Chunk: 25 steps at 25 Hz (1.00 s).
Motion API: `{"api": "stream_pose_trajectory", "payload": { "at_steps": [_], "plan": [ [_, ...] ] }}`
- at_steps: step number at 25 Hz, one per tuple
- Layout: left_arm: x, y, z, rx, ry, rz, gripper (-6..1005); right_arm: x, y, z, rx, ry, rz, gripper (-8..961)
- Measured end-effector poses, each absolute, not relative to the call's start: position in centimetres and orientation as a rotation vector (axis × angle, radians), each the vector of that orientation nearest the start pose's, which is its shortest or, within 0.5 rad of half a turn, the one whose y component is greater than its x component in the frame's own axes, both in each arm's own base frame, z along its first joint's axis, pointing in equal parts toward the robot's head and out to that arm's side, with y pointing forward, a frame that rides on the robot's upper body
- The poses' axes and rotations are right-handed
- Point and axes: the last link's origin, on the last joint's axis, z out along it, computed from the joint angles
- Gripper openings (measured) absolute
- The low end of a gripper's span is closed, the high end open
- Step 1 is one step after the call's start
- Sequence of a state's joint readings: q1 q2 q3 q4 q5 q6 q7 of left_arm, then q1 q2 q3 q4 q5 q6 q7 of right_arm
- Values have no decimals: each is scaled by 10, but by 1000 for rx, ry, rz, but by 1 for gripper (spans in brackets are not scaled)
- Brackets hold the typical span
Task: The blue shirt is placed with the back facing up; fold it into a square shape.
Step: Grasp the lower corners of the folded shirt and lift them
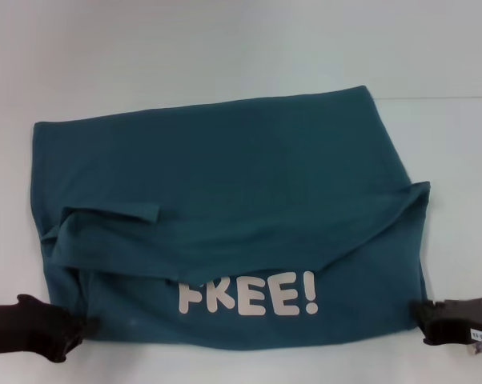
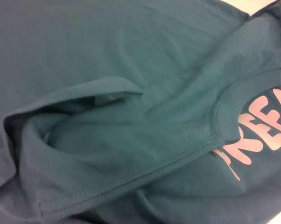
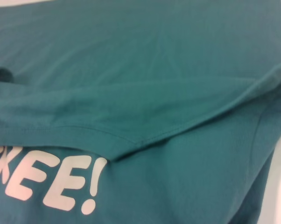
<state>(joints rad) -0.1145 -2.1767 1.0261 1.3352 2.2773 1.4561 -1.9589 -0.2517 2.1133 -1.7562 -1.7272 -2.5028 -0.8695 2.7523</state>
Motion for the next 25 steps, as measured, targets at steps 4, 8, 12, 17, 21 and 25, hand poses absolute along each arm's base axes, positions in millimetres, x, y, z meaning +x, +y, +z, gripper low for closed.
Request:
{"api": "stream_pose_trajectory", "payload": {
  "at_steps": [4, 8, 12, 17, 21, 25],
  "plan": [
    [-303, 261, 22, -2547, -1054, -58, 20, 257, 238, -19, -2108, 1217, 69, 35],
    [-303, 259, 23, -2548, -1058, -58, 20, 255, 239, -19, -2109, 1207, 79, 35],
    [-304, 253, 25, -2551, -1067, -56, 20, 254, 237, -17, -2099, 1211, 88, 36],
    [-304, 249, 32, -2547, -1074, -72, 20, 253, 230, -16, -2085, 1222, 104, 36],
    [-304, 246, 36, -2546, -1073, -87, 20, 254, 223, -20, -2084, 1249, 100, 36],
    [-305, 245, 36, -2547, -1076, -92, 20, 254, 221, -22, -2090, 1257, 98, 35]
  ]
}}
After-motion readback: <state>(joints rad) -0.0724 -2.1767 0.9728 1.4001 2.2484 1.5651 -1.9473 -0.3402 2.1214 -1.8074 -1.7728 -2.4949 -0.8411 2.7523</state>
